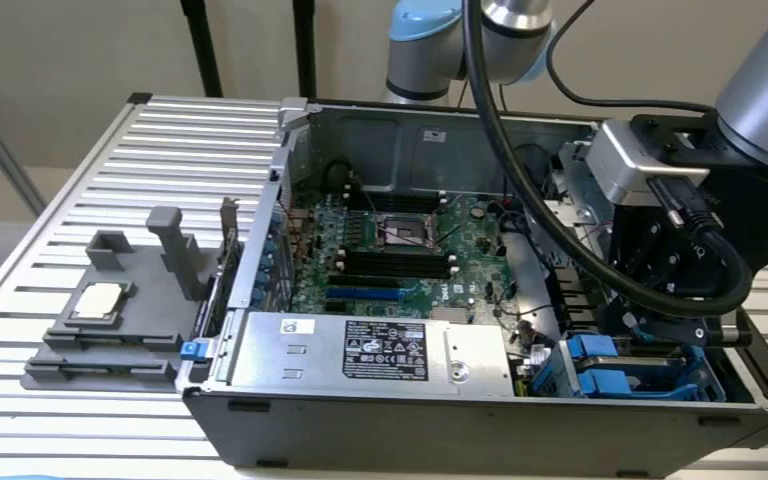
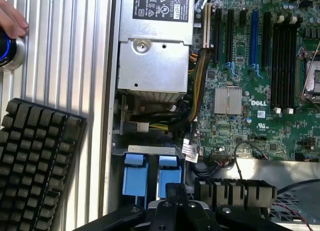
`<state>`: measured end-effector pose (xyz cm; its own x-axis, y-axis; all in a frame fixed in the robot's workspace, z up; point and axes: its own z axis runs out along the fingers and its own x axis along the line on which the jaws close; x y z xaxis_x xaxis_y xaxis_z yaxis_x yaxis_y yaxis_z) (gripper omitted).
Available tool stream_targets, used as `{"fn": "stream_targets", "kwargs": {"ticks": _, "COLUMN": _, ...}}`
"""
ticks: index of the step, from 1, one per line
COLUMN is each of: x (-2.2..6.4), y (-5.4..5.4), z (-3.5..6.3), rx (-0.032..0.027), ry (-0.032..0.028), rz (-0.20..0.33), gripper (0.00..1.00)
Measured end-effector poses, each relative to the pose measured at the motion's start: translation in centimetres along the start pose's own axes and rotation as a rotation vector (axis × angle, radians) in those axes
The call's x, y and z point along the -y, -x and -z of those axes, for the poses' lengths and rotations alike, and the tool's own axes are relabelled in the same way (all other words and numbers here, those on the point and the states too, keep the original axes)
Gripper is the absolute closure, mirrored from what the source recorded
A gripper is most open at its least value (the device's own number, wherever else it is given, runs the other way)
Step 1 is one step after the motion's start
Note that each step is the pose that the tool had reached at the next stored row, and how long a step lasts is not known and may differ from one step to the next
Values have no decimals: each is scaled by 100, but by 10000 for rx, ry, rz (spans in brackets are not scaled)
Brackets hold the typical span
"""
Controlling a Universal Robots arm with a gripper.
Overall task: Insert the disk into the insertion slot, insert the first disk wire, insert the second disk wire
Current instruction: 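Insert the second disk wire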
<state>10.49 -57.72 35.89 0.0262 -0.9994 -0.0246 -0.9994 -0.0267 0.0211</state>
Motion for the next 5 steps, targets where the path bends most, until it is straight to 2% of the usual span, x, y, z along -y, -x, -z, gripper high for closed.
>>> {"fn": "stream_targets", "kwargs": {"ticks": 5, "x": 0, "y": 0, "z": 0, "rx": 0, "ry": -7, "rz": 0, "gripper": 89}}
